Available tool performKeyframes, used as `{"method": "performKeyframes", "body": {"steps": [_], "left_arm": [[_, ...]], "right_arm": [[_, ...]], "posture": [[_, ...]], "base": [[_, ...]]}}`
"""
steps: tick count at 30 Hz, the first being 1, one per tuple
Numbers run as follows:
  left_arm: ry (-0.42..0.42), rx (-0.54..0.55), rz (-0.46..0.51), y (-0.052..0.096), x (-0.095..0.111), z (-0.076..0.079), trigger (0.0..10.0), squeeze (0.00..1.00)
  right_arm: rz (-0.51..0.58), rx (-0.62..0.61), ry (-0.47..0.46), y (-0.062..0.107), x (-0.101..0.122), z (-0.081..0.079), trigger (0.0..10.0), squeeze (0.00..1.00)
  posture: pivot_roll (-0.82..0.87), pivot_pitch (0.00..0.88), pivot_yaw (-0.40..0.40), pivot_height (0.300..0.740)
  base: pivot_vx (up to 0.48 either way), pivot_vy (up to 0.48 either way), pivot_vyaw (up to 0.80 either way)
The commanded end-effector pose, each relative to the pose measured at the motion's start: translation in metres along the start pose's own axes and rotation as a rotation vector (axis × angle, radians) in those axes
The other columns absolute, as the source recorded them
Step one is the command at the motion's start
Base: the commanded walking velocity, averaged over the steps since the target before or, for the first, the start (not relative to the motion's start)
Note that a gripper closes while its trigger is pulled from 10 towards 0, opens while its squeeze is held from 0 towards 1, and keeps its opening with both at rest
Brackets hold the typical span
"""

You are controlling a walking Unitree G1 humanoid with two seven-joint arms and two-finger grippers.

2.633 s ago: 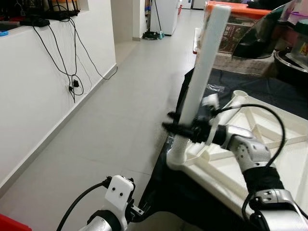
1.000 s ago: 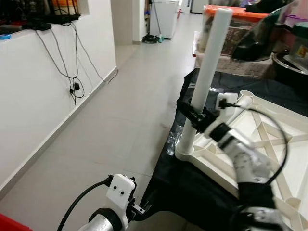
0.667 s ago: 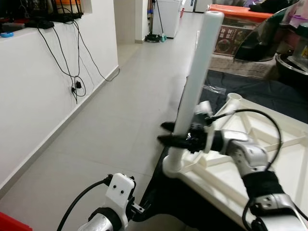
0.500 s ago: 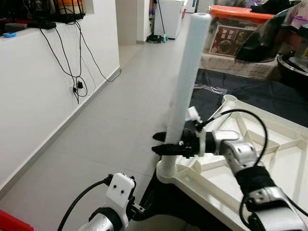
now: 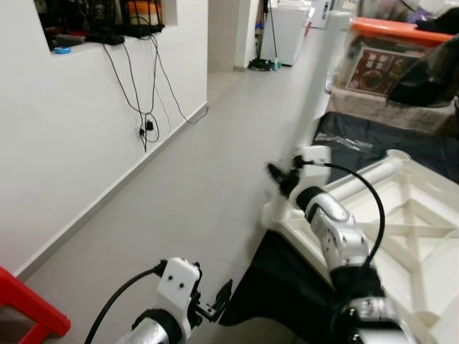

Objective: Building children table

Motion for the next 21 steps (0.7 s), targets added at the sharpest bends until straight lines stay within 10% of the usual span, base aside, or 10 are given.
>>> {"method": "performKeyframes", "body": {"steps": [1,7,8,9,10,14,15,21], "left_arm": [[0.004,-0.006,-0.02,0.0,-0.005,-0.001,10.0,0.0],[0.003,-0.003,-0.02,0.001,-0.006,0.0,10.0,0.0],[0.003,-0.003,-0.02,0.001,-0.006,0.0,10.0,0.0],[0.002,-0.003,-0.019,0.001,-0.006,0.0,10.0,0.0],[0.003,-0.003,-0.019,0.001,-0.006,0.0,10.0,0.0],[0.004,-0.002,-0.017,0.001,-0.005,0.001,10.0,0.0],[0.006,-0.002,-0.016,0.0,-0.005,0.001,10.0,0.0],[0.007,-0.004,-0.016,0.0,-0.006,0.002,10.0,0.0]], "right_arm": [[-0.034,-0.316,-0.029,0.022,-0.009,0.047,0.0,0.0],[-0.065,-0.371,-0.079,0.033,-0.017,0.035,0.0,0.0],[-0.062,-0.316,-0.102,0.029,-0.017,0.021,10.0,0.0],[-0.058,-0.275,-0.116,0.026,-0.017,0.013,10.0,0.0],[-0.035,-0.207,-0.131,0.022,-0.013,0.002,10.0,1.0],[0.039,-0.076,-0.152,0.012,0.003,-0.015,10.0,1.0],[0.078,0.072,-0.272,0.001,0.018,-0.023,10.0,0.0],[0.1,0.206,-0.338,-0.006,0.032,-0.023,10.0,0.0]], "posture": [[0.12,0.048,-0.062,0.74],[0.12,0.047,-0.065,0.74],[0.12,0.044,-0.067,0.74],[0.12,0.043,-0.067,0.74],[0.12,0.043,-0.069,0.74],[0.12,0.041,-0.072,0.74],[0.12,0.037,-0.072,0.74],[0.12,0.032,-0.076,0.74]], "base": [[0.0,0.0,0.0],[0.0,0.0,0.0],[0.0,0.0,0.0],[0.0,0.0,0.0],[0.0,0.0,0.0],[0.0,0.0,0.0],[0.0,0.0,0.0],[0.0,0.0,0.0]]}}
Point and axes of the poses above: a point about 5 cm out from each wrist's last joint towards the gripper, its own y axis pointing back from the gripper into the wrist, its own x axis along the axis of the wrist's last joint, z = x × y, the point moved 5 cm from there along -y, pointing out of the wrist towards the gripper, and after that the axes turned 2 degrees about -y, right-handed, at the moved point
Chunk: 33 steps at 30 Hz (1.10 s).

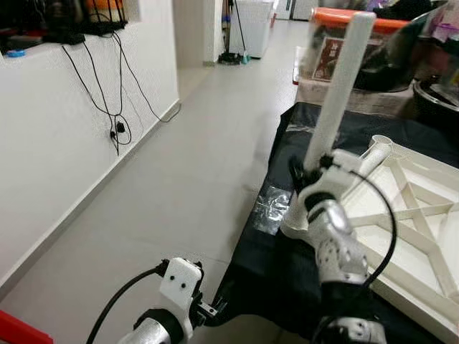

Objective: Building children table

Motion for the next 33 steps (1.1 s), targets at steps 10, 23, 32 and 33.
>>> {"method": "performKeyframes", "body": {"steps": [10,23,32,33], "left_arm": [[0.006,-0.003,-0.021,0.0,-0.007,0.001,10.0,0.0],[0.006,-0.003,-0.025,0.002,-0.008,0.003,10.0,0.0],[0.007,-0.008,-0.026,0.002,-0.008,0.001,10.0,0.0],[0.007,-0.008,-0.026,0.002,-0.008,0.001,10.0,0.0]], "right_arm": [[-0.408,1.087,-0.131,0.063,-0.013,-0.062,10.0,0.0],[-0.627,1.206,0.149,0.077,-0.074,-0.072,0.0,0.0],[-0.346,0.057,0.312,-0.002,-0.049,0.047,0.0,0.0],[-0.334,-0.015,0.321,-0.002,-0.046,0.057,0.0,0.0]], "posture": [[0.13,0.015,-0.082,0.74],[0.14,0.013,-0.088,0.74],[0.13,0.024,-0.074,0.74],[0.13,0.024,-0.074,0.74]], "base": [[0.0,0.0,0.0],[0.0,0.0,0.0],[0.0,0.0,0.0],[0.0,0.0,0.0]]}}
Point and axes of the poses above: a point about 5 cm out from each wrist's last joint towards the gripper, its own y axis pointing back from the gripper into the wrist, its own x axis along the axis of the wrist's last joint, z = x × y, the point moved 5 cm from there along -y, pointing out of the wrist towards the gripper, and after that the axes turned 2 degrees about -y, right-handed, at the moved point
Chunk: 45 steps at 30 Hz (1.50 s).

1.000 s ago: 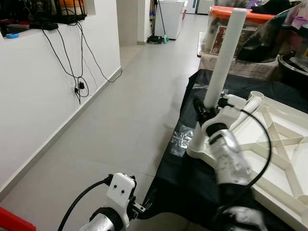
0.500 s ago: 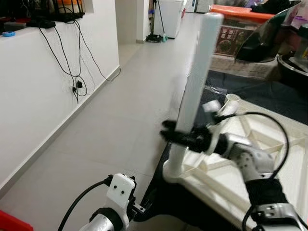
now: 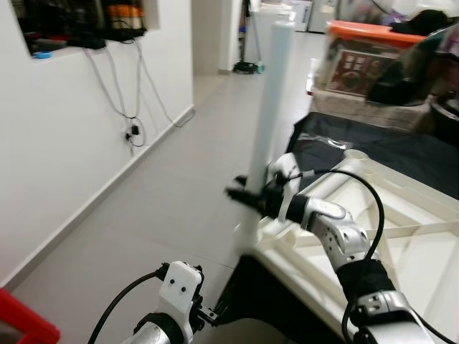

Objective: Building children table

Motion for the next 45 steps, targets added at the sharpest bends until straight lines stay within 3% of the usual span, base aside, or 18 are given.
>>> {"method": "performKeyframes", "body": {"steps": [1,3,5,6,7,8,11,18,19,21,22,23,24,30,31,38,41,45], "left_arm": [[0.0,-0.003,-0.018,0.0,-0.004,-0.002,10.0,0.0],[0.0,-0.003,-0.018,0.0,-0.004,-0.002,10.0,0.0],[-0.002,-0.003,-0.019,0.0,-0.004,-0.002,10.0,0.0],[-0.002,-0.003,-0.019,0.0,-0.004,-0.002,10.0,0.0],[-0.004,-0.003,-0.019,0.0,-0.004,-0.003,10.0,0.0],[-0.004,-0.003,-0.019,0.0,-0.004,-0.003,10.0,0.0],[-0.005,-0.006,-0.02,-0.001,-0.004,-0.003,10.0,0.0],[-0.006,-0.011,-0.019,-0.001,-0.004,-0.003,10.0,0.0],[-0.007,-0.011,-0.019,-0.001,-0.004,-0.003,10.0,0.0],[-0.007,-0.011,-0.019,-0.001,-0.004,-0.003,10.0,0.0],[-0.007,-0.011,-0.019,-0.001,-0.004,-0.003,10.0,0.0],[-0.007,-0.011,-0.019,-0.001,-0.004,-0.004,10.0,0.0],[-0.008,-0.011,-0.019,-0.001,-0.004,-0.004,10.0,0.0],[-0.011,-0.009,-0.019,-0.002,-0.004,-0.004,10.0,0.0],[-0.011,-0.009,-0.019,-0.002,-0.004,-0.004,10.0,0.0],[-0.009,-0.009,-0.018,-0.003,-0.004,-0.005,10.0,0.0],[-0.008,-0.005,-0.017,-0.003,-0.004,-0.006,10.0,0.0],[-0.008,-0.005,-0.017,-0.003,-0.004,-0.006,10.0,0.0]], "right_arm": [[-0.052,-0.478,-0.034,0.035,-0.02,0.074,0.0,0.0],[-0.046,-0.551,-0.037,0.042,-0.02,0.082,0.0,0.0],[-0.023,-0.776,-0.005,0.067,-0.019,0.1,0.0,0.0],[-0.023,-0.776,-0.005,0.067,-0.019,0.1,0.0,0.0],[-0.006,-0.918,-0.009,0.086,-0.02,0.109,0.0,0.0],[-0.006,-0.918,-0.009,0.086,-0.02,0.109,0.0,0.0],[-0.008,-1.108,-0.025,0.114,-0.023,0.116,0.0,0.0],[-0.024,-1.248,-0.044,0.131,-0.028,0.122,0.0,0.0],[-0.018,-1.282,-0.038,0.135,-0.026,0.126,8.7,0.0],[-0.013,-1.303,-0.033,0.138,-0.024,0.128,8.7,0.0],[0.02,-1.285,-0.023,0.136,-0.019,0.128,10.0,0.89],[0.043,-1.274,-0.017,0.134,-0.015,0.127,10.0,0.89],[0.07,-1.247,0.007,0.13,-0.009,0.122,10.0,1.0],[0.068,-1.196,0.078,0.123,-0.009,0.101,10.0,1.0],[0.066,-1.179,0.087,0.121,-0.01,0.097,10.0,0.0],[-0.031,-1.192,0.123,0.137,-0.032,0.089,10.0,0.0],[-0.034,-1.375,0.173,0.181,-0.023,0.122,10.0,0.0],[-0.031,-1.401,0.18,0.187,-0.021,0.125,10.0,0.0]], "posture": [[0.13,0.025,-0.07,0.74],[0.13,0.025,-0.07,0.74],[0.13,0.027,-0.069,0.74],[0.13,0.027,-0.069,0.74],[0.13,0.027,-0.069,0.74],[0.13,0.027,-0.069,0.74],[0.12,0.029,-0.065,0.74],[0.12,0.03,-0.06,0.74],[0.12,0.031,-0.059,0.74],[0.12,0.031,-0.059,0.74],[0.12,0.03,-0.059,0.74],[0.12,0.03,-0.059,0.74],[0.11,0.031,-0.058,0.74],[0.12,0.029,-0.059,0.74],[0.11,0.03,-0.059,0.74],[0.11,0.031,-0.058,0.74],[0.1,0.031,-0.051,0.74],[0.1,0.03,-0.051,0.74]], "base": [[0.0,0.0,0.0],[0.0,0.0,0.0],[0.0,0.0,0.0],[0.0,0.0,0.0],[0.0,0.0,0.0],[0.0,0.0,0.0],[0.0,0.0,0.0],[0.0,0.0,0.0],[0.0,0.0,0.0],[0.0,0.0,0.0],[0.0,0.0,0.0],[0.0,0.0,0.0],[0.0,0.0,0.0],[0.0,0.0,0.0],[0.0,0.0,0.0],[0.0,0.0,0.0],[0.0,0.0,0.0],[0.0,0.0,0.0]]}}
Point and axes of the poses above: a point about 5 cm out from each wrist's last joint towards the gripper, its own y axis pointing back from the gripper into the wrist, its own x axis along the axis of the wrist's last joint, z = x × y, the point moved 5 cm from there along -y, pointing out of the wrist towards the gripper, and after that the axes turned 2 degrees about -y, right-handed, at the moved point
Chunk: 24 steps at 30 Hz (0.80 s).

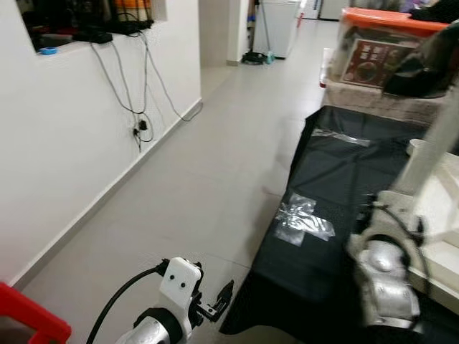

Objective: Building children table

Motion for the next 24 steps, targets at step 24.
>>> {"method": "performKeyframes", "body": {"steps": [24], "left_arm": [[-0.01,-0.006,-0.025,-0.003,-0.008,-0.006,10.0,0.0]], "right_arm": [[0.007,0.257,0.027,0.067,-0.015,-0.012,10.0,0.0]], "posture": [[0.09,0.006,-0.028,0.74]], "base": [[0.0,0.0,0.0]]}}
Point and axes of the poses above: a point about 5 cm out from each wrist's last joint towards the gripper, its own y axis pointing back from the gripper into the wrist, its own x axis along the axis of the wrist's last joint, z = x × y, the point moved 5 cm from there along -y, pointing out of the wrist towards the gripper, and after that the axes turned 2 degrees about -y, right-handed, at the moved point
